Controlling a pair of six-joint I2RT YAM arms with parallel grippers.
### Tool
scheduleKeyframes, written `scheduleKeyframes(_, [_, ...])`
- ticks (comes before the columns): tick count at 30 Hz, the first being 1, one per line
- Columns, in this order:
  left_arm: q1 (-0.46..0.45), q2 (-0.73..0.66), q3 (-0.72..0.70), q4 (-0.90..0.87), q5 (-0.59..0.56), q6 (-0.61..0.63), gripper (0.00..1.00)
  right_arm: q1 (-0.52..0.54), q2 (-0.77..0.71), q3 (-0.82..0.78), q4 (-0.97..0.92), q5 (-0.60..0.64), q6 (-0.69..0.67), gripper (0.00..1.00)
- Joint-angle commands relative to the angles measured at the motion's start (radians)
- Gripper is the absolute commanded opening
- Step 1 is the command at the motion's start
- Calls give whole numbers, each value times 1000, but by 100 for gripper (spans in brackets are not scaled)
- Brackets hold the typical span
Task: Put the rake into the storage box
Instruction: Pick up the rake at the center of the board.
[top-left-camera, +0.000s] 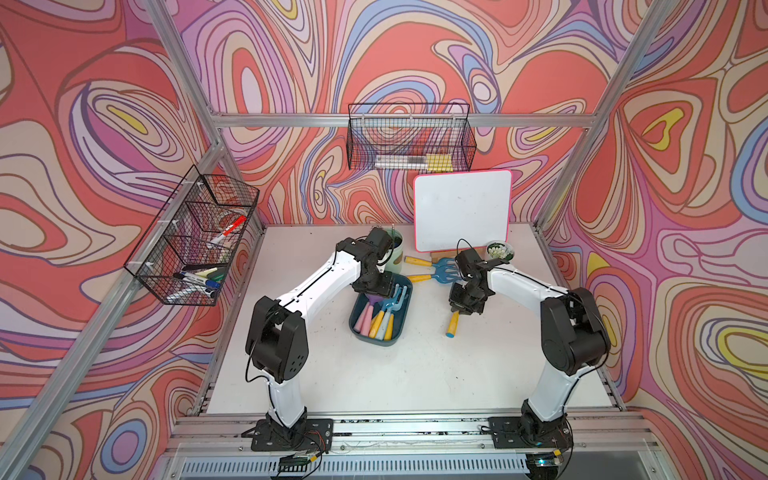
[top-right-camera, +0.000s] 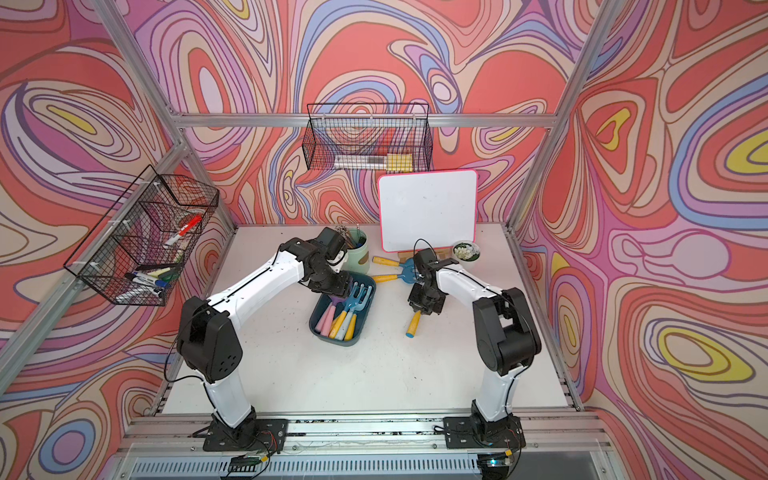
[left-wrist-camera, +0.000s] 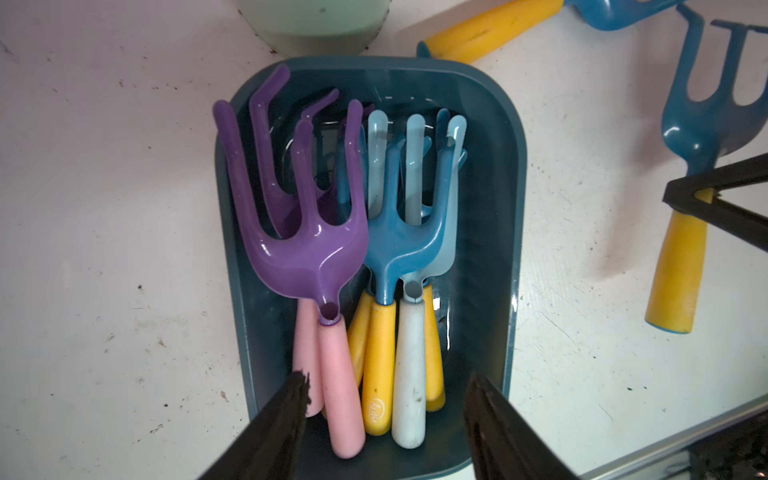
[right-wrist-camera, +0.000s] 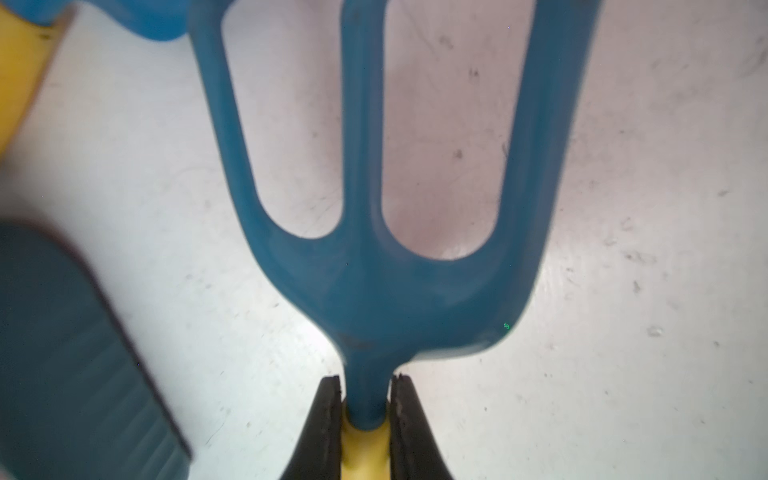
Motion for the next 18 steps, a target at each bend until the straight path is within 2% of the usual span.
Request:
scheduleKeyframes(1, [-23,-24,-29,36,65,2,66,-5,-75,-6,2,-72,-29,4])
scheduleKeyframes(7, [-57,-44,-60,101,211,16,70,-5,-112,-13,161,-190,-8,5])
scheduleKeyframes(13, [-87,-46,-45,161,317,15,70,6,-39,60,227,-249,29,5])
scheduleKeyframes(18, [-121,0,11,159,313,12,70,62,29,152,217,-250,28,5])
